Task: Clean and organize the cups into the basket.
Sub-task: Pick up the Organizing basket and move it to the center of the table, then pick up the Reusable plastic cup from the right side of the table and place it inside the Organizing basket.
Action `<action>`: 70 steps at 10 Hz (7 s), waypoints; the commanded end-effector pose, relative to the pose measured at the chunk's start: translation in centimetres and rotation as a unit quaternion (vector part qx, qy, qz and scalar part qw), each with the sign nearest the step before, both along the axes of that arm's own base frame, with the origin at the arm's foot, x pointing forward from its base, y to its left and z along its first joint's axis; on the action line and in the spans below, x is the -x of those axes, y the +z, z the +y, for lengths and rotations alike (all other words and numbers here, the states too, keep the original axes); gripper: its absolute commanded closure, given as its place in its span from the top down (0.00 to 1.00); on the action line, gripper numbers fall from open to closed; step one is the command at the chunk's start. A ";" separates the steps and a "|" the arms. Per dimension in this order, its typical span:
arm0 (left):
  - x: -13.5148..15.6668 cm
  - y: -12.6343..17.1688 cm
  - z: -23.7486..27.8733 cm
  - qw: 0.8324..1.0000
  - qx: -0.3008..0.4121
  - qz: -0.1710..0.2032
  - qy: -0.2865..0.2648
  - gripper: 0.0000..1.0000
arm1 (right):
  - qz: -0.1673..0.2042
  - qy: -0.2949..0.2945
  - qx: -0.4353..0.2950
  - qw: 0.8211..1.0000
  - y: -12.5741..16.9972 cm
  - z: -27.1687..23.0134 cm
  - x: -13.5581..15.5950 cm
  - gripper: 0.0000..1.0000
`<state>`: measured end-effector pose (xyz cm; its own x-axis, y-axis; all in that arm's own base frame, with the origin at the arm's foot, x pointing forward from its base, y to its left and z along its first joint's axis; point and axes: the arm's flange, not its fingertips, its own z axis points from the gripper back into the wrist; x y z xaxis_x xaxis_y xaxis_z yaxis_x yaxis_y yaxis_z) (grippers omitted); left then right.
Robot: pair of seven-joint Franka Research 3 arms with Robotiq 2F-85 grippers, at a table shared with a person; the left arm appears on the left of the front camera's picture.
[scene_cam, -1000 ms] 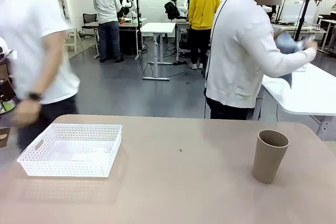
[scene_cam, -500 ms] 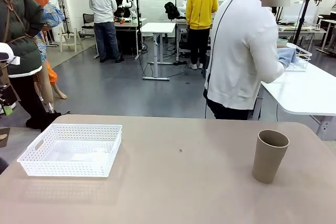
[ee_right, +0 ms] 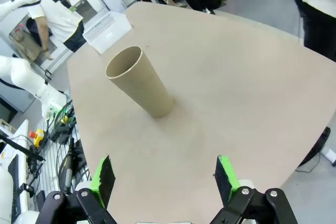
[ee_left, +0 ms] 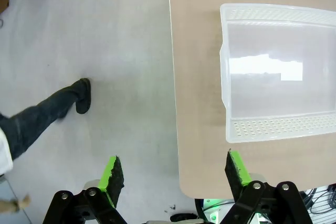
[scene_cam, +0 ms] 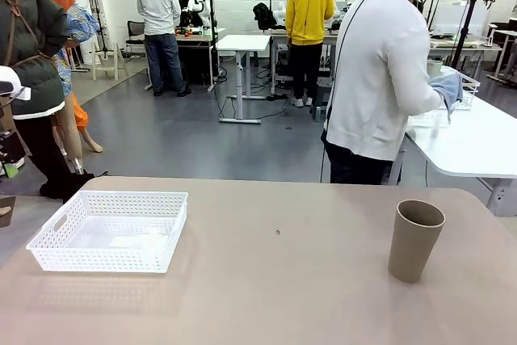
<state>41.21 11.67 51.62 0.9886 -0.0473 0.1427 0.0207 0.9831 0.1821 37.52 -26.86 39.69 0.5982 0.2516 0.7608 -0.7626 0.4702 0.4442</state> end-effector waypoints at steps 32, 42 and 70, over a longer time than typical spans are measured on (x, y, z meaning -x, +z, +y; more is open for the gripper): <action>-4.3 -9.6 -2.0 0.992 0.072 0.087 -0.050 1.00 | -0.089 0.161 -0.018 0.983 -9.7 8.0 -7.0 1.00; -6.7 -12.5 -4.3 0.994 0.069 0.077 -0.033 1.00 | -0.089 0.161 -0.018 0.983 -9.7 8.0 -7.0 1.00; -8.4 -15.8 -3.3 0.993 0.090 0.068 0.033 1.00 | -0.189 0.243 0.010 0.951 -13.4 19.1 -12.0 1.00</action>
